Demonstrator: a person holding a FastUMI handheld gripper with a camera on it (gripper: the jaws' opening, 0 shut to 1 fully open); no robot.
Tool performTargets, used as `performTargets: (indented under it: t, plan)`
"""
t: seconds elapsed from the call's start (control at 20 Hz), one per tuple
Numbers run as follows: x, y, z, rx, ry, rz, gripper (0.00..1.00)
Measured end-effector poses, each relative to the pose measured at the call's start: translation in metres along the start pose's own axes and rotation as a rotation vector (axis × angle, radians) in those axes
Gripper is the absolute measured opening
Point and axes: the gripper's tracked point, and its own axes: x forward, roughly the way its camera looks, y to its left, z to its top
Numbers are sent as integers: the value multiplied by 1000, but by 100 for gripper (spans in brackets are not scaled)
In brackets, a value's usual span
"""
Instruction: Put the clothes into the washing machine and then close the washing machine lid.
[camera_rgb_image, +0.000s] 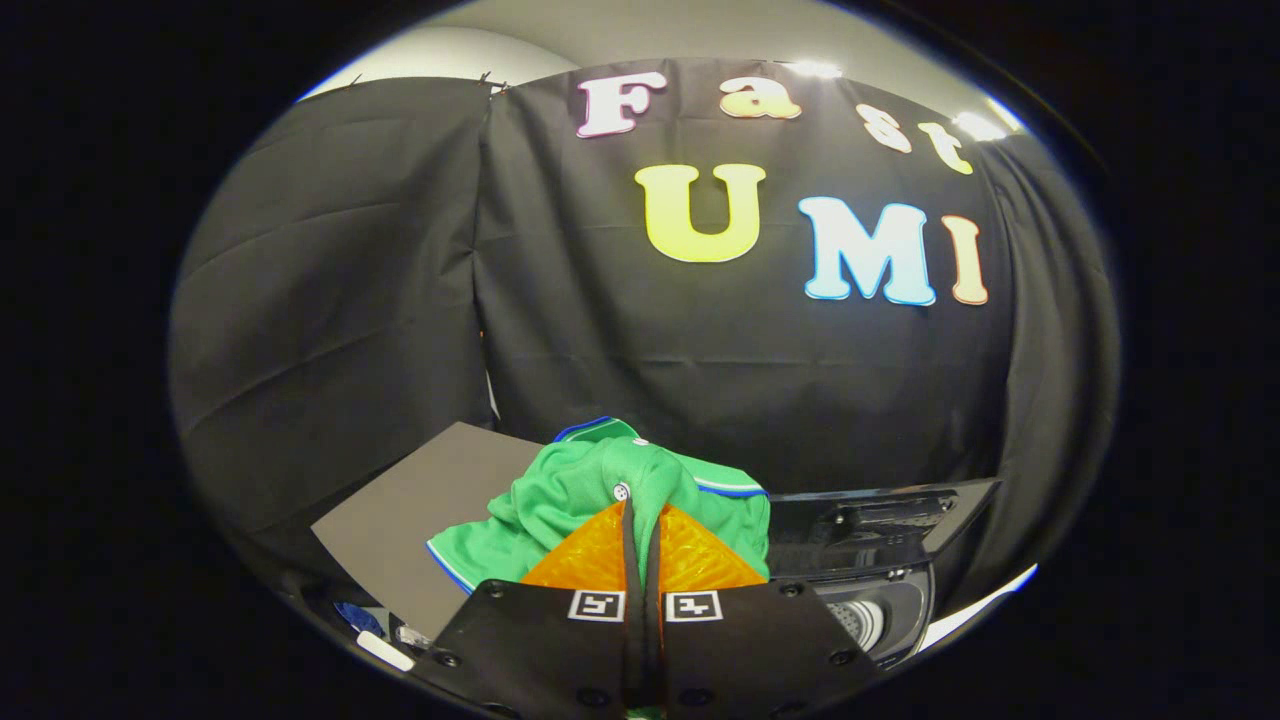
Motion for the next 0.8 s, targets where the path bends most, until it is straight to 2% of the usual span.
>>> performTargets:
  t: [0.8]
  plan:
    - [-27,-151,-25,43,-9,-110,1]
